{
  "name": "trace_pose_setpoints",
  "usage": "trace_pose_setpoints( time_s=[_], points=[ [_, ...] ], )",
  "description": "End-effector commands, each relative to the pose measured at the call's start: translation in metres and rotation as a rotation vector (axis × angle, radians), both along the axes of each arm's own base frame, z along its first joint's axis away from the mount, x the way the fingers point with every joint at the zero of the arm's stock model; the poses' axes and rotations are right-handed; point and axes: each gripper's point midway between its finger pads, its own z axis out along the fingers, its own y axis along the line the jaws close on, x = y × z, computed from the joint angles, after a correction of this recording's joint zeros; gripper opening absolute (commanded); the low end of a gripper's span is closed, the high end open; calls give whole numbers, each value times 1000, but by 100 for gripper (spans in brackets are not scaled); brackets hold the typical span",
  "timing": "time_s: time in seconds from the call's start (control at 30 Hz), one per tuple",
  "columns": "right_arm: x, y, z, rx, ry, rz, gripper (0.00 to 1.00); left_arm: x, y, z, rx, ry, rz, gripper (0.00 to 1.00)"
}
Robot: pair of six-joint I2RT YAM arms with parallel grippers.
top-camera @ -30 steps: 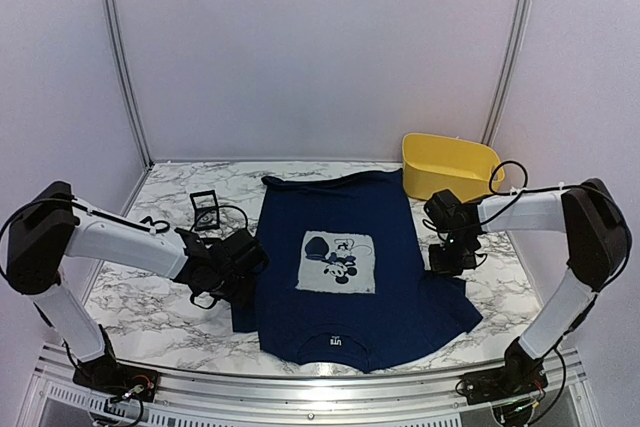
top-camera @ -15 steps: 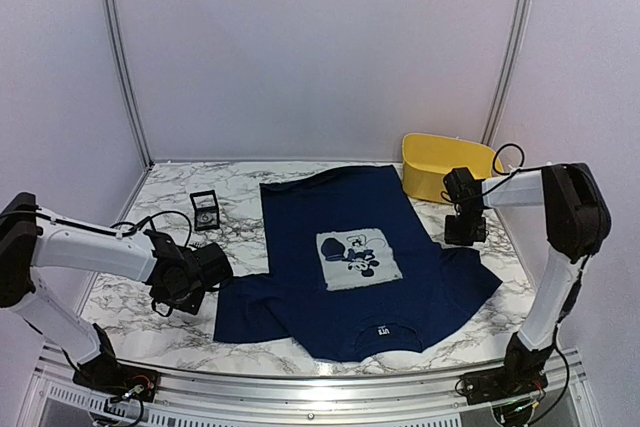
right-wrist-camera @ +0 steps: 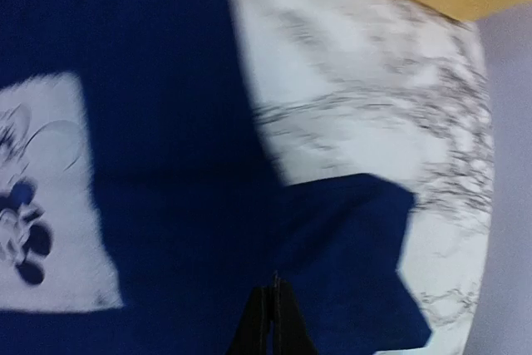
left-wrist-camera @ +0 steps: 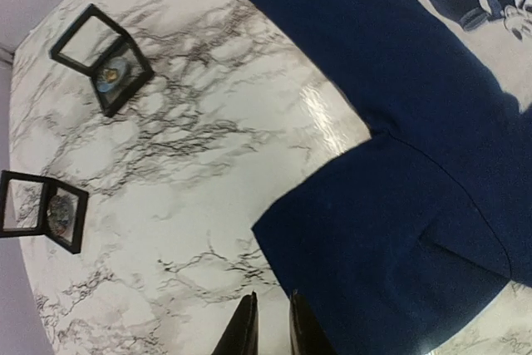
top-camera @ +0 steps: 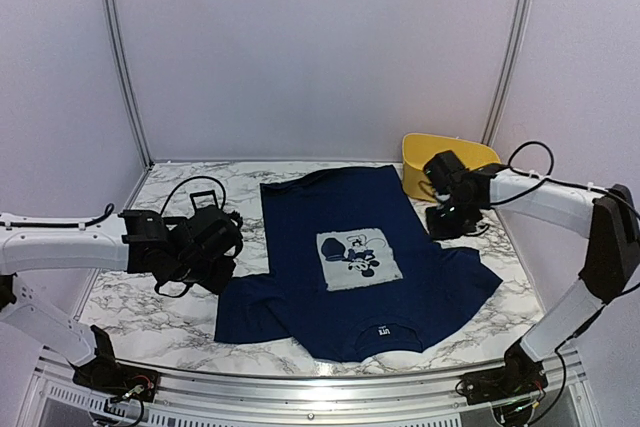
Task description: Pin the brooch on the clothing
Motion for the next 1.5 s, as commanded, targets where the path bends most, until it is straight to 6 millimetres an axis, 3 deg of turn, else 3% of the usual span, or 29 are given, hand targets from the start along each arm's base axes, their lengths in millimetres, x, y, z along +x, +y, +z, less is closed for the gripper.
trace_pose_setpoints(
  time_s=[0.0,0.07,0.23,0.33,0.47,0.57,0.63,0.73,0.83,0.97,1.03,1.07,1.17,1.27,1.4,1.47],
  points=[
    [-90,168,-40,203,192,547,0,-15,-16,-46,40,127,-146,14],
    [-120,210,-48,213,209,687,0,-17,-12,-59,68,142,-142,14],
    [-176,262,-80,248,271,865,0,-25,-13,-88,39,192,-122,15],
    [-209,268,-107,247,333,912,0,-29,-4,-105,70,219,-84,15],
    [-259,266,-128,218,418,994,0,-44,35,-127,140,260,70,16],
    [-300,278,-126,253,466,1105,0,-69,55,-137,115,323,162,15],
    [-318,287,-120,271,479,1161,0,-82,68,-133,98,323,199,16],
    [-319,299,-97,288,440,1210,0,-89,73,-111,12,284,240,16],
    [-289,308,-62,258,320,1211,0,-80,68,-85,-52,212,253,22],
    [-237,317,-9,337,188,1174,2,-39,55,-12,-20,0,226,40],
    [-196,310,14,330,93,1110,4,-22,42,15,-7,-58,188,49],
    [-165,301,22,316,44,1044,4,-10,30,28,-21,-86,168,51],
    [-57,251,30,236,-73,759,4,30,-3,28,-44,-90,85,47],
    [33,199,16,151,-114,541,0,89,-21,7,-81,-45,82,37],
    [113,153,-19,101,-106,388,0,160,-46,-5,-20,-78,62,36],
    [143,131,-52,67,-76,328,0,195,-51,-36,29,-52,81,36]
  ],
)
